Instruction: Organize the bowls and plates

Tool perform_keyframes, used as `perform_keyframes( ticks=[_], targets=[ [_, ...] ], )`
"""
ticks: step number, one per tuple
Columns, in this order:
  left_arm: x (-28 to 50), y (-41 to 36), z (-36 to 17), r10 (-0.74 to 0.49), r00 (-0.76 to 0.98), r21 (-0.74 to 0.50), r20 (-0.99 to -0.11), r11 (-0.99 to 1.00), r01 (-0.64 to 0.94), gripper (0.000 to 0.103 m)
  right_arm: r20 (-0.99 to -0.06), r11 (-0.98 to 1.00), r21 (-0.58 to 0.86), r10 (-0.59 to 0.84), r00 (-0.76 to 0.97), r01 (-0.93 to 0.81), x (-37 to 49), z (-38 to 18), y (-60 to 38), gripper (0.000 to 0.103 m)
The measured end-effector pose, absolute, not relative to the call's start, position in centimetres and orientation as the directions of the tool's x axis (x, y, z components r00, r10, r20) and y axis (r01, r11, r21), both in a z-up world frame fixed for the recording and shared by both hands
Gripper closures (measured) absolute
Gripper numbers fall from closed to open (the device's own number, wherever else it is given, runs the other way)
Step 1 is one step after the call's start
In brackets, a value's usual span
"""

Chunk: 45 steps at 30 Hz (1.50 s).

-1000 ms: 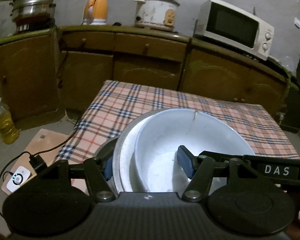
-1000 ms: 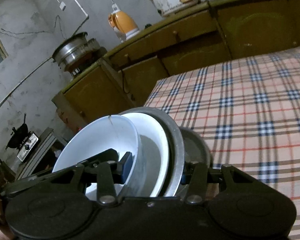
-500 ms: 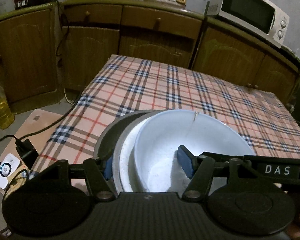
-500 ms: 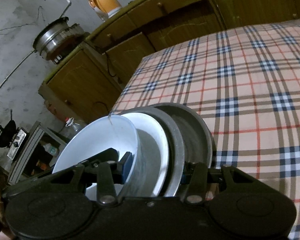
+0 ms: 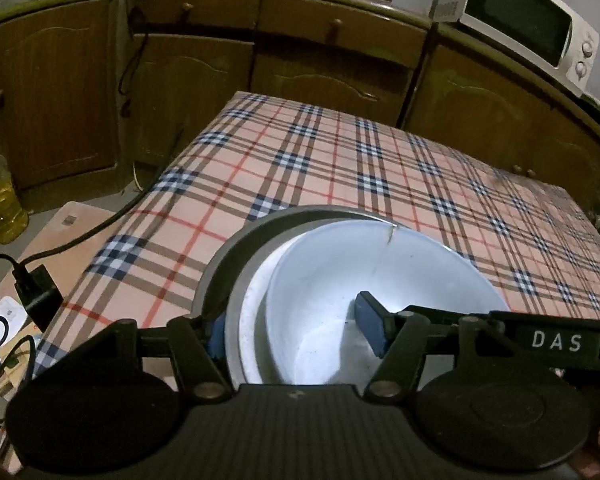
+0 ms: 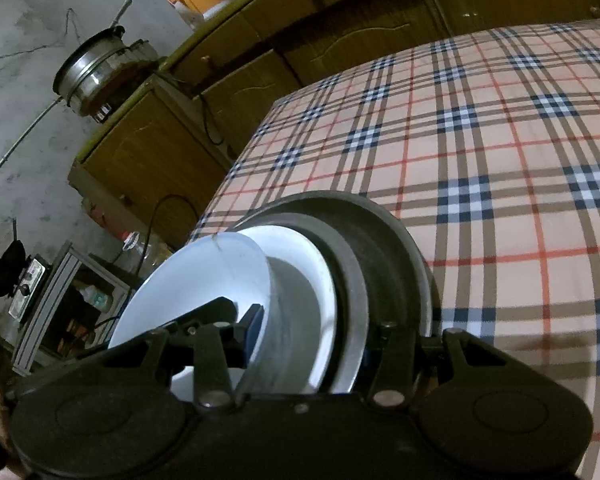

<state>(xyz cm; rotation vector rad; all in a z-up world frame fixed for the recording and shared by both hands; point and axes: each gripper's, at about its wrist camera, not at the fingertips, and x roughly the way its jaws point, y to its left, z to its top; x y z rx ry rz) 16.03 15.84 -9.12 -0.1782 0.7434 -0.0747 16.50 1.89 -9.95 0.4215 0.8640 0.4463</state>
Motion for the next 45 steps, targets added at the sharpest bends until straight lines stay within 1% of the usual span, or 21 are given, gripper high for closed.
perform_keyframes(
  ticks=[1, 3, 4, 5, 6, 7, 9, 11, 16, 18, 22, 25, 30, 33, 36, 39, 45],
  targets=[
    [16.1, 15.9, -9.2, -0.13, 0.739, -0.191, -0.661, 0.982, 0.003, 0.037, -0.626, 0.83, 0.519, 0.531, 0.57, -0.203, 16.6, -9.9, 1.9, 0.045],
    [16.0, 15.5, -9.0, -0.093, 0.762, -0.147, -0.64, 0.989, -0.002, 0.035, -0.628, 0.833, 0.513, 0.528, 0.573, -0.206, 16.8, -9.9, 2.0, 0.045],
    [16.0, 15.5, -8.9, -0.082, 0.762, -0.136, -0.642, 0.991, -0.008, 0.033, -0.632, 0.836, 0.508, 0.524, 0.571, -0.206, 16.9, -9.9, 2.0, 0.045],
    [16.0, 15.6, -8.9, -0.083, 0.76, -0.14, -0.645, 0.99, -0.01, 0.032, -0.638, 0.839, 0.503, 0.522, 0.566, -0.207, 17.0, -9.8, 2.0, 0.045],
    [15.9, 15.7, -8.9, -0.085, 0.758, -0.144, -0.647, 0.99, -0.012, 0.033, -0.647, 0.843, 0.496, 0.519, 0.559, -0.209, 17.0, -9.7, 2.0, 0.042],
    [15.8, 15.7, -8.8, -0.081, 0.758, -0.142, -0.647, 0.99, -0.015, 0.032, -0.653, 0.852, 0.48, 0.507, 0.563, -0.21, 17.0, -9.6, 2.0, 0.031],
    [15.5, 15.7, -8.5, -0.07, 0.764, -0.135, -0.641, 0.991, -0.022, 0.031, -0.64, 0.871, 0.444, 0.472, 0.607, -0.209, 16.8, -8.8, 1.6, 0.022],
    [15.1, 15.6, -8.0, -0.065, 0.769, -0.134, -0.636, 0.991, -0.027, 0.03, -0.644, 0.876, 0.442, 0.459, 0.611, -0.192, 17.0, -8.0, 1.0, 0.022],
    [13.5, 15.2, -6.7, -0.021, 0.776, -0.104, -0.63, 0.993, -0.058, 0.028, -0.616, 0.906, 0.324, 0.42, 0.667, -0.271, 14.3, -5.4, 0.9, 0.022],
    [12.5, 15.0, -6.2, -0.011, 0.779, -0.101, -0.626, 0.993, -0.066, 0.027, -0.609, 0.923, 0.267, 0.384, 0.694, -0.276, 12.6, -4.6, 0.8, 0.022],
    [9.8, 14.1, -5.1, 0.011, 0.789, -0.054, -0.614, 0.997, -0.056, 0.023, -0.597, 0.948, 0.171, 0.316, 0.737, -0.268, 8.7, -3.7, 0.6, 0.022],
    [7.3, 13.4, -4.2, 0.01, 0.802, -0.05, -0.598, 0.998, -0.05, 0.017, -0.588, 0.958, 0.139, 0.283, 0.758, -0.25, 5.5, -3.2, 0.3, 0.021],
    [3.3, 12.3, -3.0, 0.017, 0.823, -0.04, -0.568, 0.998, -0.049, 0.009, -0.607, 0.973, 0.132, 0.231, 0.76, -0.189, 1.4, -2.9, 0.1, 0.021],
    [1.6, 11.8, -2.4, 0.035, 0.835, -0.032, -0.549, 0.997, -0.064, 0.006, -0.608, 0.974, 0.138, 0.228, 0.761, -0.181, -0.7, -2.9, 0.0, 0.021],
    [0.3, 11.5, -1.7, 0.031, 0.853, -0.045, -0.52, 0.997, -0.064, 0.001, -0.604, 0.97, 0.148, 0.244, 0.759, -0.194, -2.3, -2.5, -0.1, 0.021],
    [-0.5, 10.7, -1.2, 0.05, 0.863, -0.011, -0.502, 0.998, -0.064, 0.0, -0.588, 0.968, 0.138, 0.25, 0.769, -0.21, -3.6, -1.9, 0.1, 0.021],
    [-1.8, 10.4, -0.8, 0.07, 0.869, -0.02, -0.49, 0.996, -0.092, 0.0, -0.576, 0.971, 0.126, 0.238, 0.782, -0.202, -5.3, -1.0, 0.0, 0.021]
  ],
)
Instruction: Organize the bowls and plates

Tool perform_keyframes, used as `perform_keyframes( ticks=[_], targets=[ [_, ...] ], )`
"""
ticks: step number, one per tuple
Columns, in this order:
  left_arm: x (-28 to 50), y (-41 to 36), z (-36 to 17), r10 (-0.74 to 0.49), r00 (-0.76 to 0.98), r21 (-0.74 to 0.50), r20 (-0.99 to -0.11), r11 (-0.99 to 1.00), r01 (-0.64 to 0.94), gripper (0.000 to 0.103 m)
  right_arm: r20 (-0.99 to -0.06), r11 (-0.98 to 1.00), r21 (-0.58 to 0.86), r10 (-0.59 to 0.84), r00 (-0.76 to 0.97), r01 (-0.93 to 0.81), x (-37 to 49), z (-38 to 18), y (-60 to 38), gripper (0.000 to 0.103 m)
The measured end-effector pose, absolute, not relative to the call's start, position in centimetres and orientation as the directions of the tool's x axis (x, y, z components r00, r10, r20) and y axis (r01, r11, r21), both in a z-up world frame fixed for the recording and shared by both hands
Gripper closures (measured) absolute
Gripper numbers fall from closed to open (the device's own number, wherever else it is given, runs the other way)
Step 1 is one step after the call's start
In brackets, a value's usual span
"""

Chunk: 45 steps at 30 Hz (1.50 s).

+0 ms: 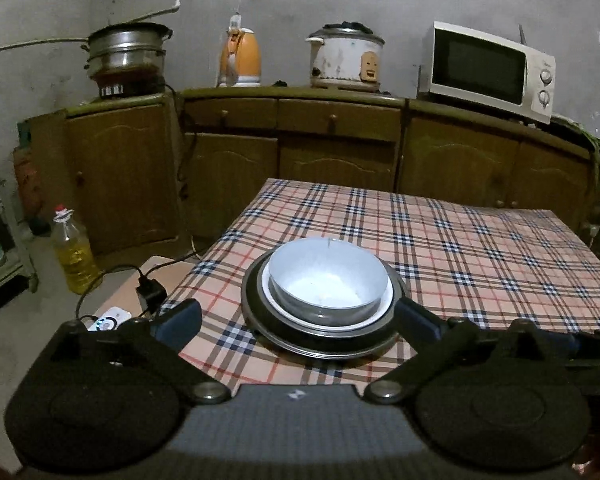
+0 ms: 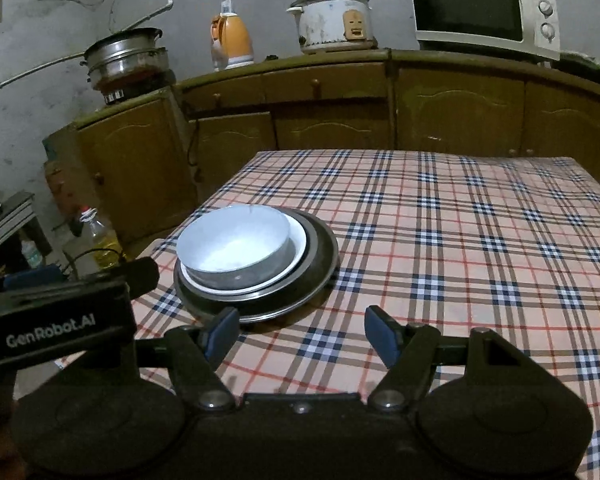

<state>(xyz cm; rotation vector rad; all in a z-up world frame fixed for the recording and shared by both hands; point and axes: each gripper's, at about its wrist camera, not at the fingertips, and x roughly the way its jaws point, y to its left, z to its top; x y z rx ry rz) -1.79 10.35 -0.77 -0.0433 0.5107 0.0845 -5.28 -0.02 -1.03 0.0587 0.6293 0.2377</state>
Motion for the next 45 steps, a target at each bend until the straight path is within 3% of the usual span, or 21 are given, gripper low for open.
perform_keyframes(
  ticks=[20, 45],
  targets=[
    [-3.4, 9.7, 0.5, 0.105, 0.898, 0.009, -0.428, 0.994, -0.112, 0.0, -0.536, 0.964, 0.144, 0.268, 0.801, -0.226, -6.8, 0.1, -0.3, 0.021],
    [-3.6, 9.3, 0.6, 0.086, 0.897, 0.001, -0.433, 0.995, -0.095, 0.0, -0.536, 0.962, 0.144, 0.271, 0.8, -0.23, -6.8, 0.1, -0.3, 0.021]
  ],
)
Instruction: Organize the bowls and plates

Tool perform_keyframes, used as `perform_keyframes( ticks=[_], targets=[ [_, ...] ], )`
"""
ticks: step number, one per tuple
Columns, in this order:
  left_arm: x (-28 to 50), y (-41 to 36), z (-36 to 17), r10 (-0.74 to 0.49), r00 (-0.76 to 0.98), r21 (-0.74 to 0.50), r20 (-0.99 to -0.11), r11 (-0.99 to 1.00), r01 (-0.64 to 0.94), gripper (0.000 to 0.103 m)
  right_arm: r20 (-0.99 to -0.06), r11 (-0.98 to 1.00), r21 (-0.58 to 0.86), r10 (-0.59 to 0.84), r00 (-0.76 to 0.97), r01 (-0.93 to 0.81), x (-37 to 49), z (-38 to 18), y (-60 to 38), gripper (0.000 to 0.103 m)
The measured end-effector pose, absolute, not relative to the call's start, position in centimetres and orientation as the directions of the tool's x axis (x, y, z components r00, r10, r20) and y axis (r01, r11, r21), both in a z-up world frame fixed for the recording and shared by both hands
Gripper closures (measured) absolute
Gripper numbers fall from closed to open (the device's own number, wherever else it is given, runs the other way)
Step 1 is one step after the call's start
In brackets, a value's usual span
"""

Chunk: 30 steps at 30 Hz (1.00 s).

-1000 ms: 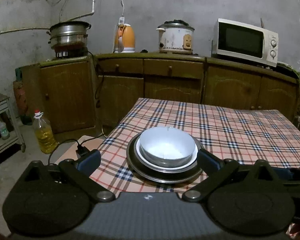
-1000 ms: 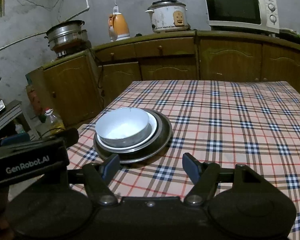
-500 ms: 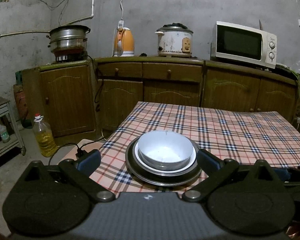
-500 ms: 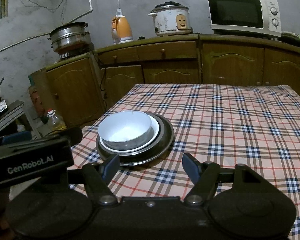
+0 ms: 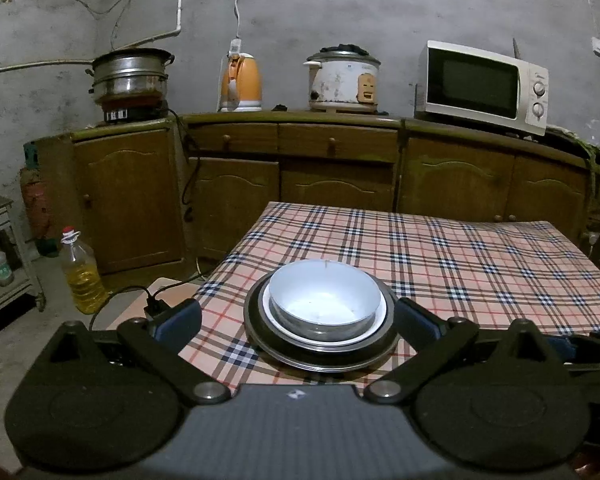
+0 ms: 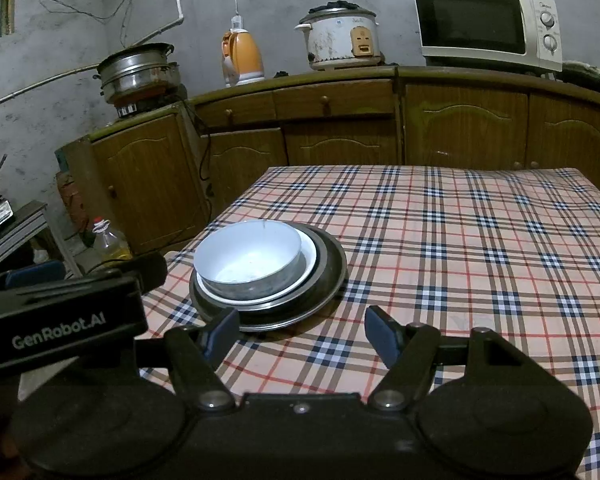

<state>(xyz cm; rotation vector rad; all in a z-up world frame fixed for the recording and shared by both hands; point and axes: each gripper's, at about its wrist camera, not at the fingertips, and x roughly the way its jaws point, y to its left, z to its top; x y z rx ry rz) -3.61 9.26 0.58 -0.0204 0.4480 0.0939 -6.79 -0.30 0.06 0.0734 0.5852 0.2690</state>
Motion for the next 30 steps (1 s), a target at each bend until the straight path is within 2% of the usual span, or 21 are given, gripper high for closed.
perform_keyframes(
  ticks=[30],
  targets=[
    [-3.14, 8.84, 0.28, 0.065, 0.892, -0.006, -0.448, 0.997, -0.075, 0.0, -0.55, 0.963, 0.151, 0.27, 0.79, -0.224, -6.28, -0.43, -0.24, 0.021]
  ],
)
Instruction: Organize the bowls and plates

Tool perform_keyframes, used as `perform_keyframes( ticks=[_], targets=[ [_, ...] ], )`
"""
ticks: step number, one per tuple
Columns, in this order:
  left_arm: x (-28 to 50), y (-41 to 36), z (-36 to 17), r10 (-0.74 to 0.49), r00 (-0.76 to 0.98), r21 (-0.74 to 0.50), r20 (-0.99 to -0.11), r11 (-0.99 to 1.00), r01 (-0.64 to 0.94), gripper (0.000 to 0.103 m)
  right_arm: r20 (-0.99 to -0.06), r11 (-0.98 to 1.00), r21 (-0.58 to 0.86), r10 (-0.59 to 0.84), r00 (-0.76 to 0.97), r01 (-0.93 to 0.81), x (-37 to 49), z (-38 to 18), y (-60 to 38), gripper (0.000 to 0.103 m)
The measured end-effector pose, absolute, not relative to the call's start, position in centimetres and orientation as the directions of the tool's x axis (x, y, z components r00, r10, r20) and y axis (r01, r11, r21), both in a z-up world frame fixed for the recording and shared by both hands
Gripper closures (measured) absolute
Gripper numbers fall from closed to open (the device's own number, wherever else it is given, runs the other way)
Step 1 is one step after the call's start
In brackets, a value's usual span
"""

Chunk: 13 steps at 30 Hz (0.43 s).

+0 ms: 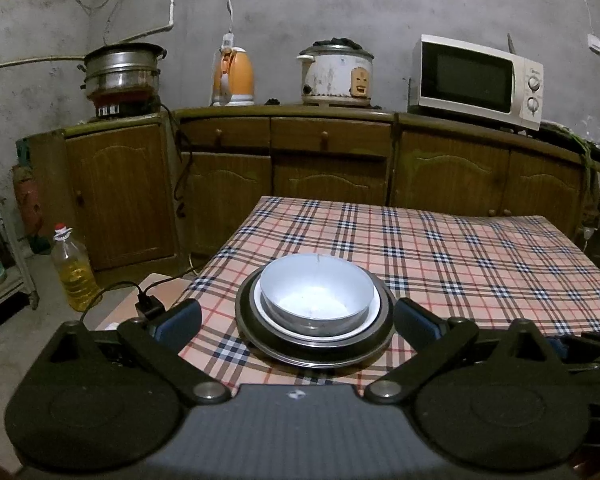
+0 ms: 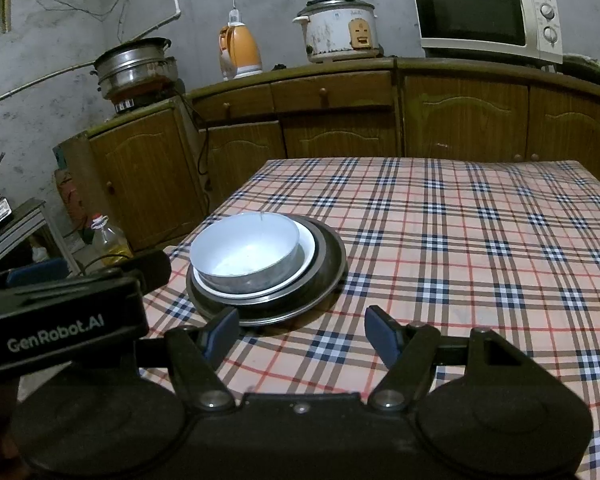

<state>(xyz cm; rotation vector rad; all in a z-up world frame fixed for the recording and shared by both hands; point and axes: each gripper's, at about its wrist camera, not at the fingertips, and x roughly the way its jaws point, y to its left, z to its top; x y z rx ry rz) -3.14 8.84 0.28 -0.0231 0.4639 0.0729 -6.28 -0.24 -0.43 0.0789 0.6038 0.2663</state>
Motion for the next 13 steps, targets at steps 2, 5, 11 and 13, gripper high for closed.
perform_keyframes(
  ticks=[2, 5, 11, 13],
  targets=[
    [-3.11, 8.82, 0.21, 0.064, 0.892, -0.006, -0.448, 0.997, -0.075, 0.0, -0.552, 0.963, 0.152, 0.271, 0.789, -0.224, -6.22, -0.65, -0.25, 0.021],
    [-3.12, 8.8, 0.15, 0.064, 0.892, -0.004, -0.448, 0.997, -0.073, 0.0, -0.553, 0.963, 0.152, 0.27, 0.788, -0.223, -6.2, -0.73, -0.28, 0.021],
    [-3.03, 8.65, -0.01, 0.063, 0.889, -0.008, -0.453, 0.997, -0.075, 0.0, -0.558, 0.963, 0.153, 0.269, 0.785, -0.222, -6.06, -1.03, -0.32, 0.021],
    [-2.96, 8.68, -0.04, 0.061, 0.887, -0.008, -0.457, 0.997, -0.073, 0.0, -0.56, 0.963, 0.155, 0.271, 0.783, -0.222, -5.96, -1.18, -0.36, 0.021]
  ],
)
